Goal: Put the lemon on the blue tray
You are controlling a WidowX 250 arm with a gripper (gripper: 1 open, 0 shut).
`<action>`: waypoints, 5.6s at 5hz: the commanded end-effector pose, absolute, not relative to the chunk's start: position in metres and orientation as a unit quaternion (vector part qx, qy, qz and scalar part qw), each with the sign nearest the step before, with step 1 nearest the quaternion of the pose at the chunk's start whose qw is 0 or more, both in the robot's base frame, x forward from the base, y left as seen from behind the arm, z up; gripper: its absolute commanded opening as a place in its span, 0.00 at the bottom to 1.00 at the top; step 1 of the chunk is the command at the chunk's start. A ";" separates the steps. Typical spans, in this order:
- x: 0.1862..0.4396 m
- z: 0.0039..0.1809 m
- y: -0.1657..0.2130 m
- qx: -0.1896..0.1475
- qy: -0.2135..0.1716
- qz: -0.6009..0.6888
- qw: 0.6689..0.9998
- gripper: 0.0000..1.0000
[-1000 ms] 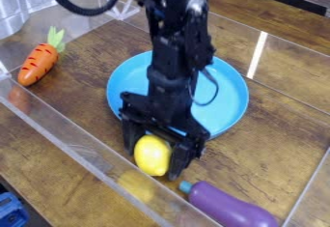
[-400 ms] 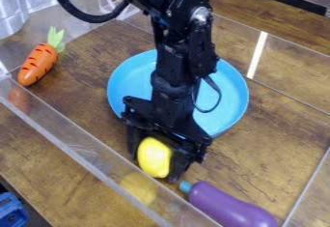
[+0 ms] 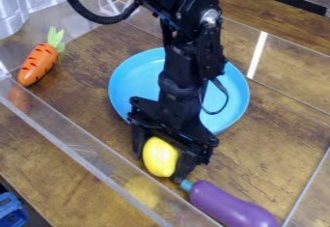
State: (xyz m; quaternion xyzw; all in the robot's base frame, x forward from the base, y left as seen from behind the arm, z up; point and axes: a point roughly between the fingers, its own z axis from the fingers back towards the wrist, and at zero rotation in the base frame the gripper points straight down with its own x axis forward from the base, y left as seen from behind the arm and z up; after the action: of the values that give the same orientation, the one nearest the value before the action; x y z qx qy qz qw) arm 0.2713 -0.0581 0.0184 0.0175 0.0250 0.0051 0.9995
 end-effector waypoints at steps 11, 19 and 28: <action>0.313 0.159 -0.017 0.058 -0.040 0.009 0.997 0.00; 0.296 0.126 -0.011 0.064 -0.090 -0.007 0.994 0.00; 0.282 0.043 0.009 0.070 -0.117 -0.030 0.990 1.00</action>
State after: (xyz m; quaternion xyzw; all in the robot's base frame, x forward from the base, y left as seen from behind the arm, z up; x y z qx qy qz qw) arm 0.2755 0.0068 0.0337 0.0693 -0.0963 -0.0364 0.9923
